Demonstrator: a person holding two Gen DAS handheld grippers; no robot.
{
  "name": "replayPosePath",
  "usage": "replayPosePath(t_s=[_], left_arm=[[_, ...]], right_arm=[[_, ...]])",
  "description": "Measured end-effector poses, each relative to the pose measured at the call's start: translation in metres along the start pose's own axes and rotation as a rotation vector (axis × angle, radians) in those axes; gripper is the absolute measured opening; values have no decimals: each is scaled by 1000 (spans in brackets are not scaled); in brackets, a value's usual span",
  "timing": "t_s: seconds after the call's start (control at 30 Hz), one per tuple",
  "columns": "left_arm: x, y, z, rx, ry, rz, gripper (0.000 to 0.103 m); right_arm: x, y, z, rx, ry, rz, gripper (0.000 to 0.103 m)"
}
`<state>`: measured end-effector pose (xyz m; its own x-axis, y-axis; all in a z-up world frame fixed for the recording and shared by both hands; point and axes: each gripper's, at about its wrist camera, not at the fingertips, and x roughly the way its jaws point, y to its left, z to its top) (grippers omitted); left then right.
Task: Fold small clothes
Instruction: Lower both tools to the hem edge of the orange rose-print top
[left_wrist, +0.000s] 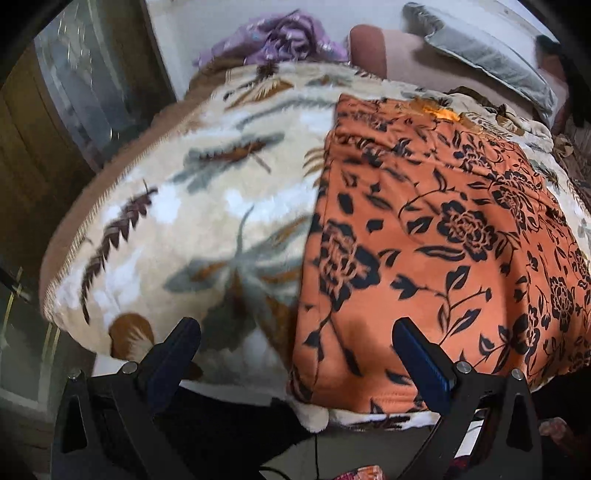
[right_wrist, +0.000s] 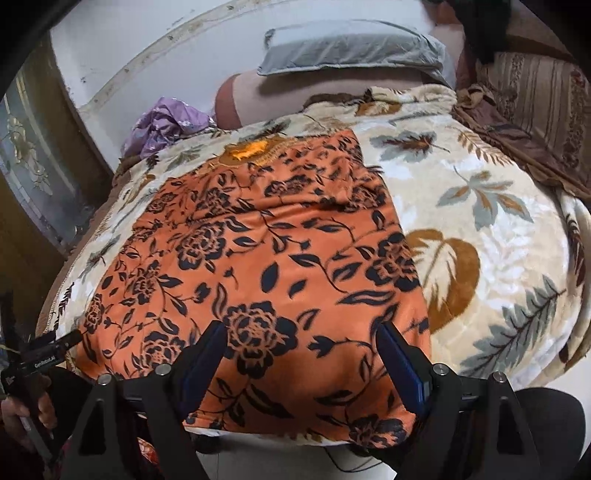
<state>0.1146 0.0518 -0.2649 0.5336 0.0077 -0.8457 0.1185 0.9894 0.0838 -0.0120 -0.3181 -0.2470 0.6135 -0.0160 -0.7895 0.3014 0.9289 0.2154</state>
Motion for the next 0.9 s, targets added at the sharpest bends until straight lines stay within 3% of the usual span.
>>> replayPosePath(t_s=[0.33,0.53,0.6,0.67,0.77,0.87,0.9], left_arm=[[3,17,-9,5,69,-99,101],[10,8,-11,31,111,-162,67],[14,7,-12,27,126,-186,46],[17,7,-12,27,130,-201,39],[22,4,-10,29,134,-203,39],[25,4,-7,12,140,-245,53],[26,3,-6,11,134,-254,53]], right_arm=[[-2,-28,2,86,-6,-8,85],[7,-20,-3,64,19,2,85],[7,-18,-4,56,21,-1,85],[7,-19,-4,63,21,-1,85],[8,-28,-4,106,30,6,85],[9,-44,-4,171,49,24,85],[9,-49,-5,189,52,27,85]])
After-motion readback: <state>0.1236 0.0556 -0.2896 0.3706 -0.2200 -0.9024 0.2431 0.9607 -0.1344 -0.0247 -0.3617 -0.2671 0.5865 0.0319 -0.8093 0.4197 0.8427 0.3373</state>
